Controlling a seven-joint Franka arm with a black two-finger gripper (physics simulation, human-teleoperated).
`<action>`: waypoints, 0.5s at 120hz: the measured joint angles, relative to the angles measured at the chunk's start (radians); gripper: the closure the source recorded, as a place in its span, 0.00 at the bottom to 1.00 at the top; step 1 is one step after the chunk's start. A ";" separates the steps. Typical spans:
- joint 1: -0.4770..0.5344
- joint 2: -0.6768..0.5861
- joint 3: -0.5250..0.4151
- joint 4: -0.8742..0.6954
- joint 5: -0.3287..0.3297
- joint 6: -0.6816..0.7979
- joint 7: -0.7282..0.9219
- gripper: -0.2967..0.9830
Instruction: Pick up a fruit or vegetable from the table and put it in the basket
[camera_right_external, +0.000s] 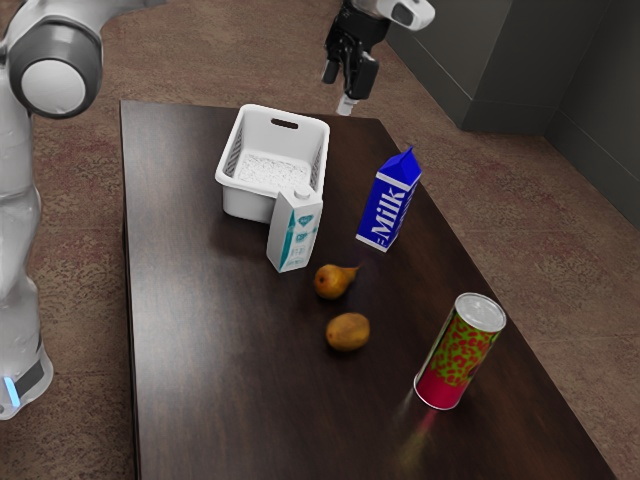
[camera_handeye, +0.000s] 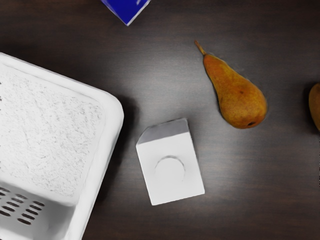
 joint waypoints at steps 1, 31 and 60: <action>0.000 0.000 0.000 0.000 0.000 0.006 0.000 0.23; 0.002 0.015 0.003 -0.005 -0.028 0.106 -0.015 0.23; 0.004 -0.187 -0.020 -0.462 -0.061 0.322 -0.089 0.23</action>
